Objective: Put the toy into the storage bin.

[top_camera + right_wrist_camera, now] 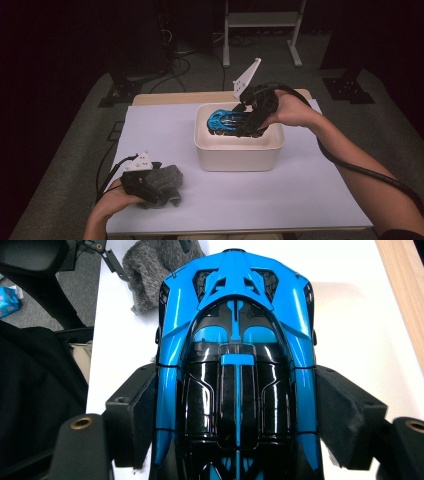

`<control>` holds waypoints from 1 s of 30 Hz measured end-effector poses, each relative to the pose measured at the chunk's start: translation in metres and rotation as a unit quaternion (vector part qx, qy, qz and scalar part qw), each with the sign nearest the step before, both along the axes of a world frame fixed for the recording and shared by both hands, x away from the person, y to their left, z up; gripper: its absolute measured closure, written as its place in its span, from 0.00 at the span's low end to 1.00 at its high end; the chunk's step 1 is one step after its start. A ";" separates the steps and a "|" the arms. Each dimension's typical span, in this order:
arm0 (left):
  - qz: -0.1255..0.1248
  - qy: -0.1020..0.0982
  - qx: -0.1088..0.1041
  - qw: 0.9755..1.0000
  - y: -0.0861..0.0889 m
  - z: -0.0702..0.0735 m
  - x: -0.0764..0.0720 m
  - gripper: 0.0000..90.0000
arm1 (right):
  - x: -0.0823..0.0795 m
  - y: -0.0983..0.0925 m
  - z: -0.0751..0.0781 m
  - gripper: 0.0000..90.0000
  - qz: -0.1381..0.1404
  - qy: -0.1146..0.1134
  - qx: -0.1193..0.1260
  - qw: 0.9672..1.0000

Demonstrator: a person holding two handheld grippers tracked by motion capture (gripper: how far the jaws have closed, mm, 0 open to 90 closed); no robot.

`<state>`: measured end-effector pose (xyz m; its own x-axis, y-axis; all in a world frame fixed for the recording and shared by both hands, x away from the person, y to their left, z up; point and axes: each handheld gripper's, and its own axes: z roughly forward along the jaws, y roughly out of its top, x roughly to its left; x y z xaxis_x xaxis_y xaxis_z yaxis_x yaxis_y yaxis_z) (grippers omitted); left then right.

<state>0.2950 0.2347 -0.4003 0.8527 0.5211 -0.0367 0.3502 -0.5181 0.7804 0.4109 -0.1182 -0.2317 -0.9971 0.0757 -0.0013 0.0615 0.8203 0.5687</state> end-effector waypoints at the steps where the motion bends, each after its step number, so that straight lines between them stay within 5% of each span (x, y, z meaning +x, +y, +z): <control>1: 0.000 0.000 0.001 1.000 0.000 0.000 0.000 0.03 | 0.001 0.000 -0.001 0.28 -0.002 0.002 0.001 1.000; 30: -0.002 -0.003 0.007 1.000 0.001 0.001 -0.001 0.03 | 0.034 0.005 -0.053 0.28 -0.017 0.033 -0.033 0.999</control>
<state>0.2937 0.2359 -0.3989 0.8545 0.5188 -0.0251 0.3443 -0.5295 0.7753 0.4449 -0.1133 -0.2843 -0.9920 0.1111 0.0591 0.1257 0.8528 0.5070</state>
